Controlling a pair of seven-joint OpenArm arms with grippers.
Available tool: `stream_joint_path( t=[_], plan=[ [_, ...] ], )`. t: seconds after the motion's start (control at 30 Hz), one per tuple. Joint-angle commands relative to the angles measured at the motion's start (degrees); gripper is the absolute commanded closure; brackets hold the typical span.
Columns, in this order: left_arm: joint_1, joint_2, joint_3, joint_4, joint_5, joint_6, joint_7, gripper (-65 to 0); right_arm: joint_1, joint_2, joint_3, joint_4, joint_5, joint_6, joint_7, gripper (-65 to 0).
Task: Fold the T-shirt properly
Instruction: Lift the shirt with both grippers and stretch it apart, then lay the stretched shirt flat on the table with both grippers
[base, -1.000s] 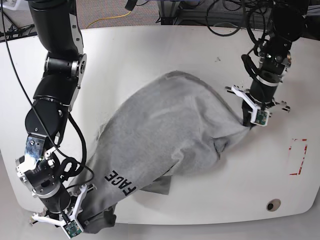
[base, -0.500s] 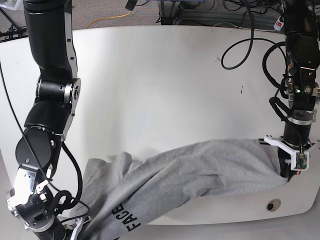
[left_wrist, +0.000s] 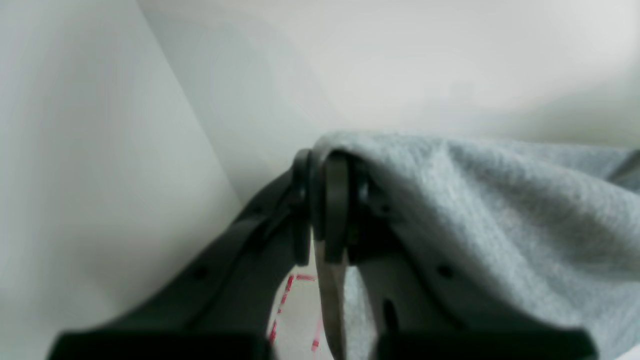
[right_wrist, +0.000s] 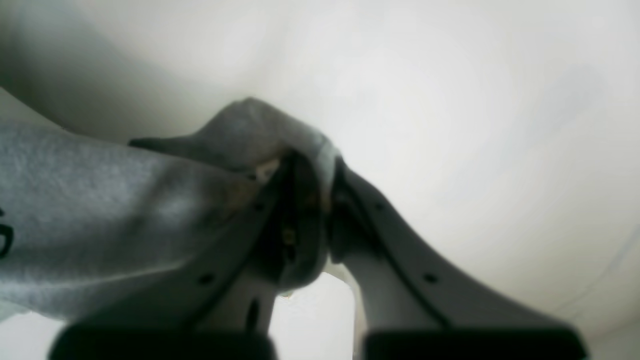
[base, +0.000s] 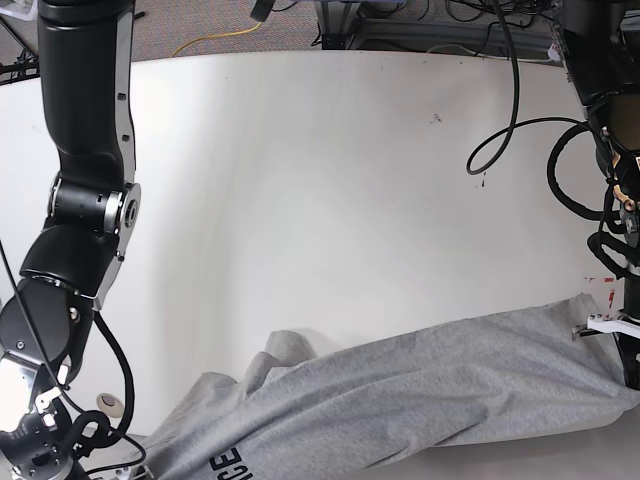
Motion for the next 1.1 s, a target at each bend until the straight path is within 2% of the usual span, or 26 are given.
stream_joint_path(
  t=[0.0, 0.2, 0.33, 0.43, 0.57, 0.7, 0.9, 1.07],
  plan=[
    [-0.83, -0.81, -0.45, 0.77, 0.1, 0.13, -0.52, 0.0, 0.32, 1.22, 0.39, 0.87, 0.18, -0.59, 1.11, 0.0],
    [4.53, -0.37, -2.38, 0.68, 0.1, 0.13, -0.52, 0.0, -7.16, 1.4, 7.6, 2.98, 0.27, -0.15, -0.12, 0.0],
    [9.1, 1.56, -3.87, 0.68, 0.01, -0.05, -0.52, 0.0, -13.84, 1.58, 10.59, 6.14, 0.36, -0.06, -0.73, 0.0],
    [12.71, 2.53, -5.55, 0.68, 0.01, -2.77, -0.52, 0.0, -19.38, 1.31, 12.35, 9.39, 0.36, -0.06, -0.73, 0.0],
    [16.93, 6.84, -9.5, 0.68, 0.36, -7.35, -0.52, 0.0, -27.64, 0.96, 14.19, 13.09, 0.53, -0.06, -0.82, 0.0],
    [21.23, 8.68, -11.79, 0.68, 0.36, -10.42, -0.52, 0.0, -35.02, -0.53, 17.36, 16.43, 3.08, -0.06, -1.26, 0.0],
    [28.27, 8.95, -12.31, 0.68, 0.36, -11.57, -0.52, 0.0, -44.96, -0.89, 21.66, 21.35, 7.13, -0.06, -4.95, 0.0],
    [33.81, 8.95, -12.58, 0.68, 0.28, -11.57, -0.52, 0.0, -52.52, -0.97, 24.65, 23.11, 11.0, -0.41, -5.3, 0.0]
  ],
)
